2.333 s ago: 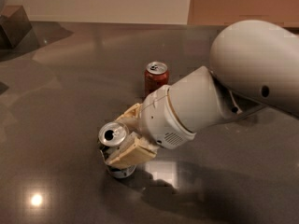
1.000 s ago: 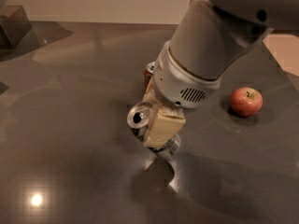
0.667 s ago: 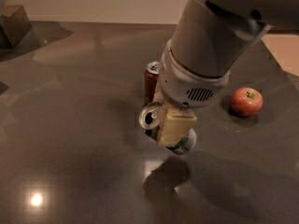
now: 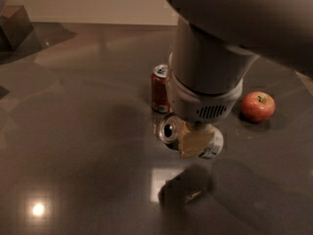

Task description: Knock 7up can over

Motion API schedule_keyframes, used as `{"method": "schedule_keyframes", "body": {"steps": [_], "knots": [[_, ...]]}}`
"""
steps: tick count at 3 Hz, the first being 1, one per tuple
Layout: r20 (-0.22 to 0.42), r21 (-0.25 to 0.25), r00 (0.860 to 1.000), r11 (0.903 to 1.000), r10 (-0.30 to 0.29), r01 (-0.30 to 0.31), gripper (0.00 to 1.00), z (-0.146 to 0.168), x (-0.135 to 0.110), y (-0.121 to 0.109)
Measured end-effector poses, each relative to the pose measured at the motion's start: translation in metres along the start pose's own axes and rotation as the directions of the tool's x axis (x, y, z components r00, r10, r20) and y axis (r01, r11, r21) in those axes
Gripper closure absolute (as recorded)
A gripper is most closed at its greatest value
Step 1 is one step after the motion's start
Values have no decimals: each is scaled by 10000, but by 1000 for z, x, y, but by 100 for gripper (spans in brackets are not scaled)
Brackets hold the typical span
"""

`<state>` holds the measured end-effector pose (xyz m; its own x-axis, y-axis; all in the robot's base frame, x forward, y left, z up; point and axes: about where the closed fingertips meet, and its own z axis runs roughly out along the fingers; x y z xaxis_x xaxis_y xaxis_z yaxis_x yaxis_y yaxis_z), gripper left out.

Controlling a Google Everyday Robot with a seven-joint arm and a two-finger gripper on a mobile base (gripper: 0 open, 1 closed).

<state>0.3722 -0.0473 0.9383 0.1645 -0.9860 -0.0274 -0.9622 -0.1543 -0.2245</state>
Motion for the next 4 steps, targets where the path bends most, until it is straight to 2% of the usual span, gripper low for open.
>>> {"method": "schedule_keyframes", "body": {"steps": [1,2,3,4], "knots": [[-765,201,9963,9989,-405,422,100,4,2,5],[-1258,85,9883,9961,-861,879,100,14,2,12],[-1497,-260,9792,9906,-1367,1343,100,30,2,19],[-1651,-744,9666,9798,-1958,1858,83,48,0,24]]}}
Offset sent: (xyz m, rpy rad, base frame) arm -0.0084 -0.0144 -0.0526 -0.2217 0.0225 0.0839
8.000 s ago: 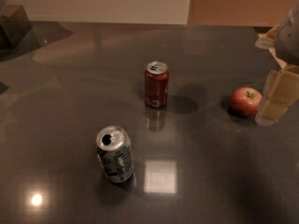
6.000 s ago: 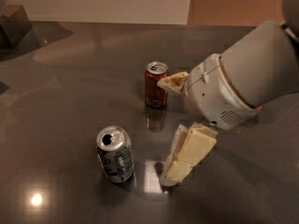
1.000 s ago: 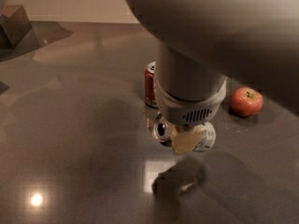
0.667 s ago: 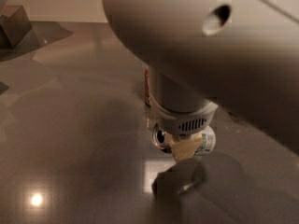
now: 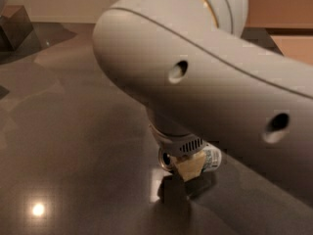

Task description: Knock 7up can over

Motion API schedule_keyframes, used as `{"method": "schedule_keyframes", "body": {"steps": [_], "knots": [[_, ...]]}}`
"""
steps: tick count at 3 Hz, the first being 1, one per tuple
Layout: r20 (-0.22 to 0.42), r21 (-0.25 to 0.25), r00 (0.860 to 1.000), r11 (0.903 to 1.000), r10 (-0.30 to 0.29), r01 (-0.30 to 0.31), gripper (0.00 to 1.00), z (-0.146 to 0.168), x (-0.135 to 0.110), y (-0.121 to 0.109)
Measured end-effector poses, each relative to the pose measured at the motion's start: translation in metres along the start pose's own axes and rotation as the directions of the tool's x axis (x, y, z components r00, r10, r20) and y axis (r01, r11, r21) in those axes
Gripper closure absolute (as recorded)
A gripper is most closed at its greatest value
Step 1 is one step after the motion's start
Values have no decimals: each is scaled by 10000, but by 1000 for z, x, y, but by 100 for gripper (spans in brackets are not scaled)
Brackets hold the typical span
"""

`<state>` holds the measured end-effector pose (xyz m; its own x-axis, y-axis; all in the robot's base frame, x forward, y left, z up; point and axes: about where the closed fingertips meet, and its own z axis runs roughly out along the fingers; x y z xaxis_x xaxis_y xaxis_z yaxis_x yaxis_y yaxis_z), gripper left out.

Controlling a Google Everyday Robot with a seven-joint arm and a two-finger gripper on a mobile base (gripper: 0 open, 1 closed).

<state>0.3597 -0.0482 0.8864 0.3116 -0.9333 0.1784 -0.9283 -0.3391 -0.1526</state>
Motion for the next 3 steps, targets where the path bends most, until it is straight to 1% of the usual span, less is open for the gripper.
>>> {"method": "schedule_keyframes", "body": {"steps": [1,2,3], "knots": [[-182,-285,9981,9979,-583,578,59,12,-3,2],[-240,-541,9949,9938,-983,969,37,20,-5,4],[-213,-782,9924,9898,-1211,1191,13,27,-8,8]]}}
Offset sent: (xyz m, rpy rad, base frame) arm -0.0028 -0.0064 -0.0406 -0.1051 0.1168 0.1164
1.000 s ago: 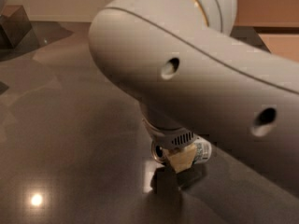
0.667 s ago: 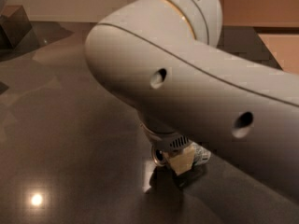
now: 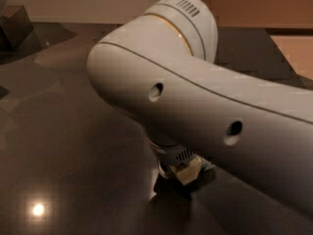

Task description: Knock 7up can over

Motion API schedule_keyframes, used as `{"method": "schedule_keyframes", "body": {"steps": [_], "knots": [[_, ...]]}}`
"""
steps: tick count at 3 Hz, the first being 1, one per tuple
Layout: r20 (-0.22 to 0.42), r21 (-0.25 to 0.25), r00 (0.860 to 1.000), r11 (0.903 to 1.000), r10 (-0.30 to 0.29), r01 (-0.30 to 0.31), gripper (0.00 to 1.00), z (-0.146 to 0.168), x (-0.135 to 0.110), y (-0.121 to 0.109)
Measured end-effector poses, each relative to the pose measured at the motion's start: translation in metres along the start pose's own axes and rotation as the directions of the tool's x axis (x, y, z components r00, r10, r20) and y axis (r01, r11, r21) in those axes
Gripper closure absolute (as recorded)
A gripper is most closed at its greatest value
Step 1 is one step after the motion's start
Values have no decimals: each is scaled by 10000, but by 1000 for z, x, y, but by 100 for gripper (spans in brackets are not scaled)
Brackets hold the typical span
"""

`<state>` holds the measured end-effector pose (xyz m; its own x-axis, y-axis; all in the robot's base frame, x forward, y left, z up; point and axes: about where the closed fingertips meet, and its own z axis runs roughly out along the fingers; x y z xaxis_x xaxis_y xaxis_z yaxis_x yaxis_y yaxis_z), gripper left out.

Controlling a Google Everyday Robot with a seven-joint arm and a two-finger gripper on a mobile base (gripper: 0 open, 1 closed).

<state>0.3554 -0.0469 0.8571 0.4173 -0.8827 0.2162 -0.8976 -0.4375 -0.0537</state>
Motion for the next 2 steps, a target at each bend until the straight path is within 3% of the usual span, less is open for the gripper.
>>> {"method": "schedule_keyframes", "body": {"steps": [1,2], "knots": [[60,-191,9999,9997,-124,125,0,5,-2,4],[212,-435,9995,9988,-228,237,0,10,-5,12]]}}
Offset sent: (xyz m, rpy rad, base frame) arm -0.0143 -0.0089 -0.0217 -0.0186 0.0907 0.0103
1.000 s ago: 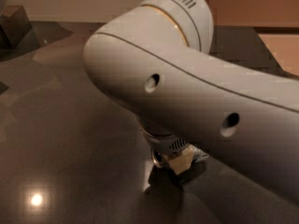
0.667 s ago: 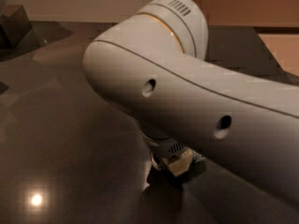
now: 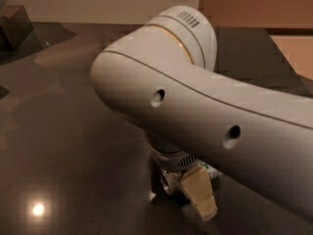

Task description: Knock 7up can over

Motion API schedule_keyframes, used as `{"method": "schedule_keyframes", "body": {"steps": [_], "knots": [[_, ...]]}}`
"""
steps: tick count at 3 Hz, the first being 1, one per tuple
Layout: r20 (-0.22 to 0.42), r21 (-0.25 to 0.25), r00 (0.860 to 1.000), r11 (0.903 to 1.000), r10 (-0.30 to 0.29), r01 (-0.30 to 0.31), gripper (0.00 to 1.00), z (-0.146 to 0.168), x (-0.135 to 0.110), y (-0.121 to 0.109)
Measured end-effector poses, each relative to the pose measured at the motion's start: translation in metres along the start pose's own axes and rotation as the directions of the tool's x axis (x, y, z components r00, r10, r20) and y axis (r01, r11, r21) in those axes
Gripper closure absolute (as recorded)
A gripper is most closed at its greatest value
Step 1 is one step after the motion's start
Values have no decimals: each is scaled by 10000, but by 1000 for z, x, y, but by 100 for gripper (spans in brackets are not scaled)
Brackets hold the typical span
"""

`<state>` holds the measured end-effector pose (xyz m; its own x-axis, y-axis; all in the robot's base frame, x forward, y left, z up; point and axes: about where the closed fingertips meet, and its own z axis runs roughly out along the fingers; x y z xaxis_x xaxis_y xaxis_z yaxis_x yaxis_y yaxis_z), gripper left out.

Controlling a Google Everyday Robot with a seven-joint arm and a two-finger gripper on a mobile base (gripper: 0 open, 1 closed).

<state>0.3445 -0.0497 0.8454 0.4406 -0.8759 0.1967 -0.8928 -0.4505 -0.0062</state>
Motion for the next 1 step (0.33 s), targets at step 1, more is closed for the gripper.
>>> {"method": "schedule_keyframes", "body": {"steps": [1], "knots": [[0,3,10000,10000,0,0,0,0,0,0]]}}
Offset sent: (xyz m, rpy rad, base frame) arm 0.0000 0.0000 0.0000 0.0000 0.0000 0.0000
